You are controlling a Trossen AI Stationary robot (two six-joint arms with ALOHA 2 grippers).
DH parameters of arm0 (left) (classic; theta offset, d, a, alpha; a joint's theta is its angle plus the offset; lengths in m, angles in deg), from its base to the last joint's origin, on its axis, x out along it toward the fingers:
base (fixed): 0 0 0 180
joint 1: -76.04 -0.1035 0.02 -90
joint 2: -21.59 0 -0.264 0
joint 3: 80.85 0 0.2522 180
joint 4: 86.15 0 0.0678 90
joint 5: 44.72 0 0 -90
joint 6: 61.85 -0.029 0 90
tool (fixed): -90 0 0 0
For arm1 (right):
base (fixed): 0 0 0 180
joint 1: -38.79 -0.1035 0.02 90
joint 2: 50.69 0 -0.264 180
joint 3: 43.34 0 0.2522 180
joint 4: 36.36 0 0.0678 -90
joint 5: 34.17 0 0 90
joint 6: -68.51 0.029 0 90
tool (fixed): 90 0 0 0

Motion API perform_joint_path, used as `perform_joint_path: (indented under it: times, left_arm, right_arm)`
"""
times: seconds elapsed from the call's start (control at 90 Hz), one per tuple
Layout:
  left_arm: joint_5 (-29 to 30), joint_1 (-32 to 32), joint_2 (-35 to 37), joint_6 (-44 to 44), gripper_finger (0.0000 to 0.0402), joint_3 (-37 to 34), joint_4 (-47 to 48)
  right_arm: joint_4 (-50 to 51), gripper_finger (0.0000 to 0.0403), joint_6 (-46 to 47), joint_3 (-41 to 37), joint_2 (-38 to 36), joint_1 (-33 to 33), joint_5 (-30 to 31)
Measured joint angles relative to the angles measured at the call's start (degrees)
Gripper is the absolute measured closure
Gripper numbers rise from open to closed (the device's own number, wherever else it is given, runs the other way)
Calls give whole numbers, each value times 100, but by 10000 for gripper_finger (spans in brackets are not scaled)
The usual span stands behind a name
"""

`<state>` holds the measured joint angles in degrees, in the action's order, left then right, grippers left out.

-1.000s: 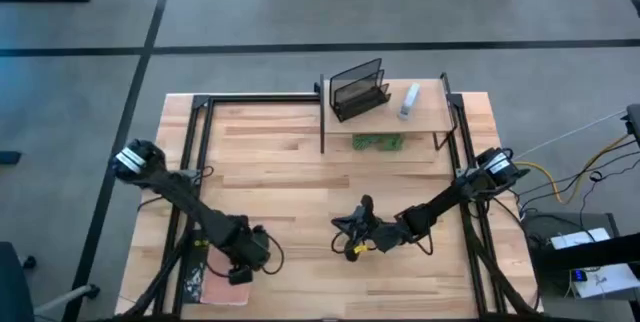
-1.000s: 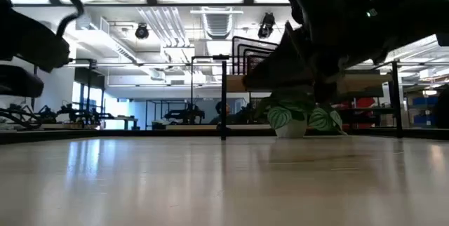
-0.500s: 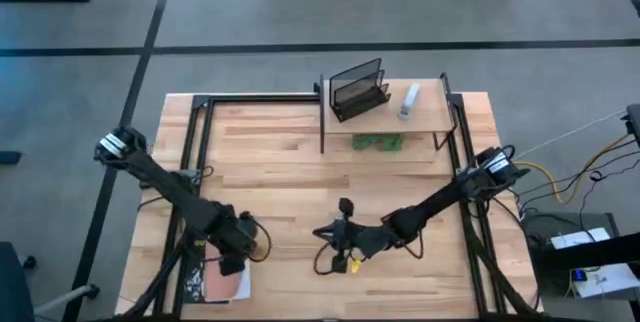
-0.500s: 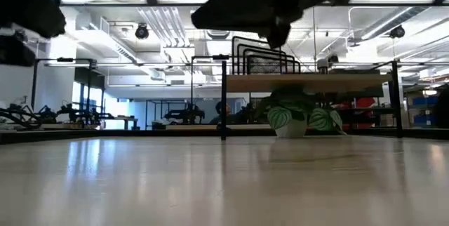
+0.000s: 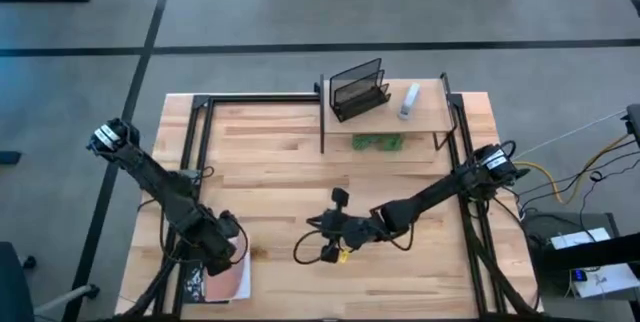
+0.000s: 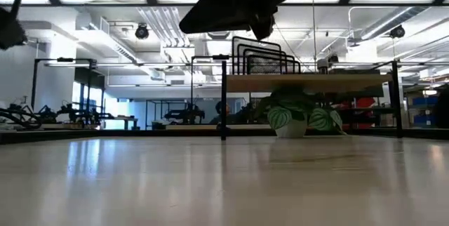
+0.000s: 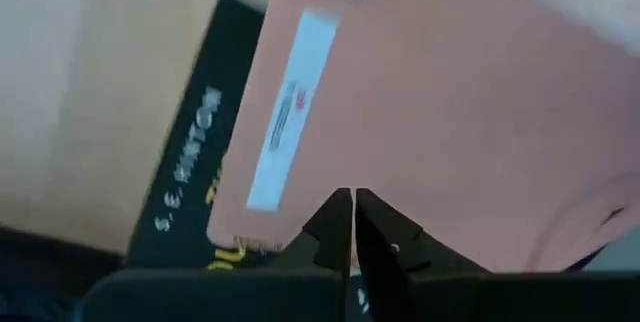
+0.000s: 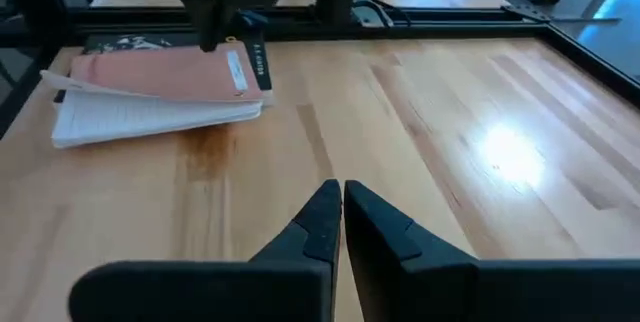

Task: Stock shelves
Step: Put the pink notebook into the black desk organizer on the shelf

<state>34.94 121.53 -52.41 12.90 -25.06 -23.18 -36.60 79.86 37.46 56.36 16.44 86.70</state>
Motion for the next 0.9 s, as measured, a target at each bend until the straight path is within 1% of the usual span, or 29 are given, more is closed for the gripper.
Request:
perform_joint_path:
  times: [0.078,0.167,0.289,0.356,0.422,0.567,0.656,0.711,0.744,0.9]
  left_arm:
    - [-115,65,0,167,401,-140,-253]
    - [-114,125,0,251,401,-291,-534]
    - [-114,134,6,255,401,-544,-1092]
    - [-120,134,28,268,401,-727,-1485]
    - [-121,134,26,334,401,-910,-1743]
    - [-144,128,39,519,401,-1171,-2021]
    - [-69,134,39,531,401,-1197,-2057]
    - [54,140,39,525,401,-1205,-2105]
    - [206,140,38,487,401,-1213,-2219]
    - [1328,134,12,244,401,-1263,-2697]
  right_arm:
    - [-10,400,-4,-2,0,0,0]
    - [-122,400,-65,-4,0,2,-63]
    - [-463,400,-378,-4,24,7,-637]
    - [-821,400,-630,22,189,13,-965]
    - [-910,400,-925,129,480,13,-1226]
    - [-912,400,-1588,826,1421,28,-1487]
    - [-658,394,-2205,1470,2038,28,-1486]
    - [-418,384,-2402,1923,2374,45,-1461]
    - [-264,376,-2453,2222,2561,60,-1460]
    - [684,327,-2512,3358,3192,171,-1446]
